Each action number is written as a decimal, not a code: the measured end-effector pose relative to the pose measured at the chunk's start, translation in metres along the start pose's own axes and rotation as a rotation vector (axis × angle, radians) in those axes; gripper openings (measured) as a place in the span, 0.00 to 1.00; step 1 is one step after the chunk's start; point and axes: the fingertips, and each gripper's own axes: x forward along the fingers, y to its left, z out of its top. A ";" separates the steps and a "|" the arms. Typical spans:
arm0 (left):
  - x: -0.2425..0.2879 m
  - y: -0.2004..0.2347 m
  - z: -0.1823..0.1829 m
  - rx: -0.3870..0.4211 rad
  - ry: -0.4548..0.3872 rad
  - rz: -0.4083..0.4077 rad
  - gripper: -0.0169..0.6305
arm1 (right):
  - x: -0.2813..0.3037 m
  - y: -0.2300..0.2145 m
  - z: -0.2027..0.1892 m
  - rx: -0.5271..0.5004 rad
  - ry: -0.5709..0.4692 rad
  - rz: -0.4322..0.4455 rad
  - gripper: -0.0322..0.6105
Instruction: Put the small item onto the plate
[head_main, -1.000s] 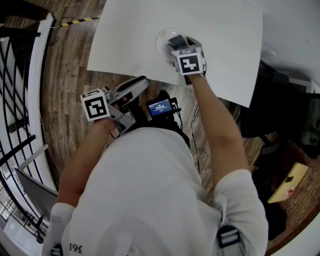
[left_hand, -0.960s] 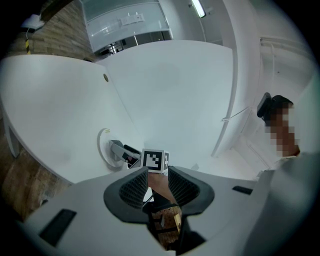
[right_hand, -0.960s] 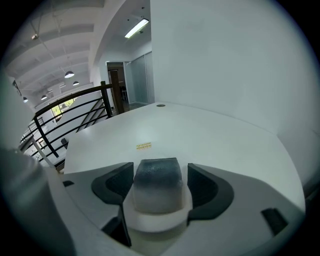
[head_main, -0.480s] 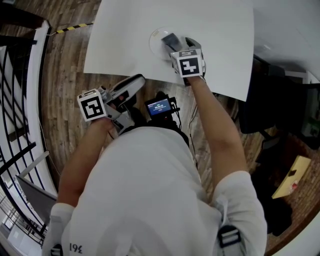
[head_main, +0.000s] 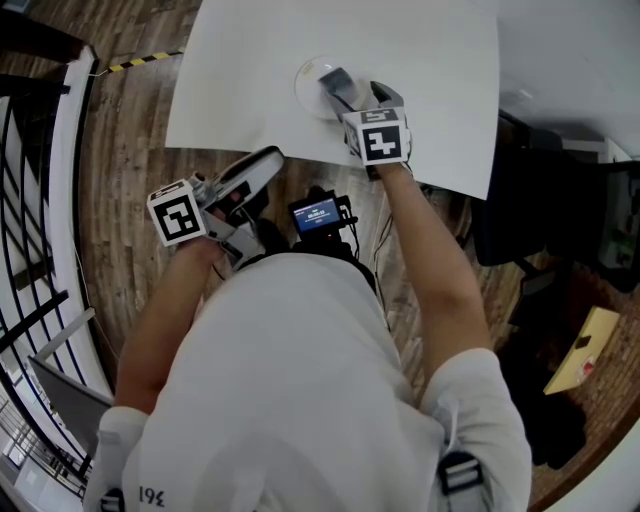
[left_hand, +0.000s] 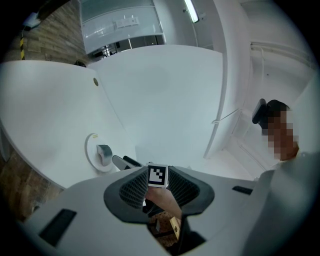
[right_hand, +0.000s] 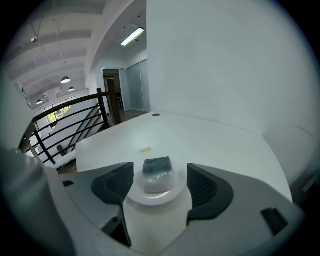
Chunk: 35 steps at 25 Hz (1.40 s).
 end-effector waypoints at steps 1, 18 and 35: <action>-0.001 -0.002 0.001 0.000 -0.005 -0.004 0.20 | -0.003 0.001 0.000 0.004 -0.004 0.002 0.55; -0.019 -0.047 0.024 0.069 -0.066 -0.093 0.20 | -0.068 0.027 0.051 0.193 -0.203 0.073 0.54; -0.057 -0.103 0.040 0.100 -0.120 -0.226 0.20 | -0.169 0.061 0.088 0.342 -0.401 0.099 0.05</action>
